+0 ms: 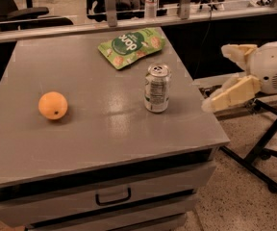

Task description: Pick 7up can

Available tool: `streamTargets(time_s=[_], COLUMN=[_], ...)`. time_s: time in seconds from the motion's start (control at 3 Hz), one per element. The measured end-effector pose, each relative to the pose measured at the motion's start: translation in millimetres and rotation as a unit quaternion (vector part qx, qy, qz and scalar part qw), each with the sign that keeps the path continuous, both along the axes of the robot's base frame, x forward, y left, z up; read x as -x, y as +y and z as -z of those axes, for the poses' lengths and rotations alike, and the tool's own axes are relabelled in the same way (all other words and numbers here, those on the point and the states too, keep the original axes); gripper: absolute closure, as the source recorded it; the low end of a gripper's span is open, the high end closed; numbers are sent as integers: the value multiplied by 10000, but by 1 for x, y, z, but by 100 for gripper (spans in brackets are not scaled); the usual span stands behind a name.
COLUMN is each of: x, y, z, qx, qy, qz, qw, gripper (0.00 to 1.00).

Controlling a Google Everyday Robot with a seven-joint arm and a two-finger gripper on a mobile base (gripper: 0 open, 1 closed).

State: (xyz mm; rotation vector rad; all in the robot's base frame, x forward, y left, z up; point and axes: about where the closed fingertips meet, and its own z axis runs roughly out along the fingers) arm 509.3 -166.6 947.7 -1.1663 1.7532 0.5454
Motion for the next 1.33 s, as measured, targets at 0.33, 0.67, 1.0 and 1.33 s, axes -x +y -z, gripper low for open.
streamTargets(time_s=[0.33, 0.67, 1.0, 1.33], x=[-11, -20, -32, -36], y=[19, 33, 52, 63], z=[13, 25, 47, 59], qx=[-174, -334, -619, -785], qy=[-83, -149, -161, -129], qz=[-99, -62, 77, 137], qw=[9998, 9993, 9979, 9967], gripper=[0, 0, 0, 0])
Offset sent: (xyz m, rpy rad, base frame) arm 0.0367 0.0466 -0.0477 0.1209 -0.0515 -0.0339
